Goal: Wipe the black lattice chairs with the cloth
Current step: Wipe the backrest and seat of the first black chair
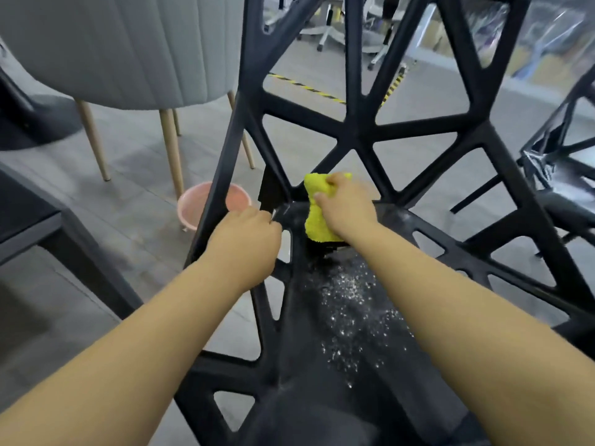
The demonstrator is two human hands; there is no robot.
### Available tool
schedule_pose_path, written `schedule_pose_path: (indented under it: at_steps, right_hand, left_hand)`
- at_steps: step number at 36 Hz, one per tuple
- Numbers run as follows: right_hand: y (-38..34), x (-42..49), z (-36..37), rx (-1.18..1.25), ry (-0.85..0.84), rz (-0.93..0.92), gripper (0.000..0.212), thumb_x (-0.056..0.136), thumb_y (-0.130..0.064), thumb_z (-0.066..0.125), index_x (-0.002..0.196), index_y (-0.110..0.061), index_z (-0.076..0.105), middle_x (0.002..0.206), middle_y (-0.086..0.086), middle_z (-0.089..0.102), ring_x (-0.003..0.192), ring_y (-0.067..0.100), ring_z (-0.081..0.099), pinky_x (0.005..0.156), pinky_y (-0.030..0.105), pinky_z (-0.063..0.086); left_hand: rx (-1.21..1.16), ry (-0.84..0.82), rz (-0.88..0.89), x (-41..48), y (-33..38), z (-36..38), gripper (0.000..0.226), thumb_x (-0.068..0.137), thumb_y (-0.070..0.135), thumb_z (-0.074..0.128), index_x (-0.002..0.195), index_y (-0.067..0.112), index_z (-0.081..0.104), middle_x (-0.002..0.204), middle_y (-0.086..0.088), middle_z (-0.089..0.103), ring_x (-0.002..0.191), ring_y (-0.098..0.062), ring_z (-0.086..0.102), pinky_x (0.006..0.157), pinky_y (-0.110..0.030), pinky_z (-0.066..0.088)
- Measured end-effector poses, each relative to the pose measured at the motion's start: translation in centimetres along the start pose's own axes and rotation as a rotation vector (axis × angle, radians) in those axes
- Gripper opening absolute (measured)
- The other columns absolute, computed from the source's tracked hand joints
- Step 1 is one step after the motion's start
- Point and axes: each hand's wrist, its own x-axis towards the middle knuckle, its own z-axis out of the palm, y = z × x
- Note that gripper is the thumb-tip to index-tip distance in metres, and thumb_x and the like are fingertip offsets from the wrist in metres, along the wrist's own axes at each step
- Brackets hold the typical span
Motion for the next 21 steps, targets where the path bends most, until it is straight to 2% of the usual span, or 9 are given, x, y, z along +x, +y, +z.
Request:
schedule_pose_path:
  at_steps: [3,6,9,13,18,21]
  right_hand:
    - [-0.5,1.0,2.8,-0.176,-0.079,-0.097,0.034,0.096,-0.028,0.044,0.126,-0.015,0.053,0.130,0.016,0.047,0.114,0.035,0.046,0.088,0.037,0.039]
    - [-1.0,1.2,5.1,-0.401,-0.132,-0.173,0.036,0.095,-0.024,0.039,0.127,-0.009,0.044,0.133,0.020,0.034,0.113,0.039,0.040,0.089,0.044,0.041]
    - [-0.6,1.1,4.7,-0.446,-0.164,-0.218,0.039,0.093,-0.022,0.040,0.129,-0.007,0.040,0.131,0.021,0.030,0.109,0.040,0.044,0.084,0.043,0.042]
    - [0.3,1.5,2.6,-0.538,-0.293,-0.248,0.034,0.096,-0.026,0.036,0.126,-0.013,0.047,0.133,0.015,0.030,0.099,0.037,0.052,0.071,0.038,0.036]
    - [2.9,1.7,0.6,-0.607,-0.231,-0.172,0.032,0.095,-0.023,0.040,0.123,-0.012,0.051,0.132,0.015,0.032,0.106,0.037,0.051,0.073,0.038,0.038]
    - [6.4,1.4,-1.7,-0.581,-0.162,-0.042,0.032,0.087,-0.018,0.045,0.118,-0.015,0.052,0.123,0.017,0.035,0.102,0.041,0.056,0.083,0.044,0.046]
  left_hand:
    - [0.091,-0.077,0.008,0.5,0.5,0.3,0.019,0.097,0.021,0.040,0.107,0.016,0.055,0.106,-0.002,0.058,0.099,-0.024,0.056,0.069,-0.031,0.027]
    - [0.085,-0.141,-0.009,0.9,0.8,0.5,0.019,0.096,0.017,0.040,0.106,0.017,0.057,0.106,-0.001,0.060,0.096,-0.023,0.058,0.065,-0.030,0.028]
    - [0.078,-0.149,-0.027,1.2,0.9,0.7,0.020,0.097,0.019,0.041,0.105,0.018,0.059,0.105,-0.001,0.061,0.096,-0.023,0.059,0.067,-0.029,0.031]
    - [0.115,-0.155,-0.051,1.1,1.0,0.9,0.019,0.096,0.019,0.043,0.103,0.020,0.061,0.099,0.001,0.063,0.090,-0.023,0.062,0.063,-0.029,0.033]
    - [0.114,-0.118,-0.110,1.1,1.2,1.3,0.017,0.098,0.024,0.042,0.105,0.020,0.056,0.099,0.002,0.064,0.087,-0.021,0.062,0.059,-0.030,0.030]
    - [0.112,-0.115,-0.170,1.3,1.5,1.4,0.015,0.097,0.025,0.044,0.107,0.018,0.053,0.095,0.003,0.065,0.083,-0.020,0.064,0.048,-0.026,0.020]
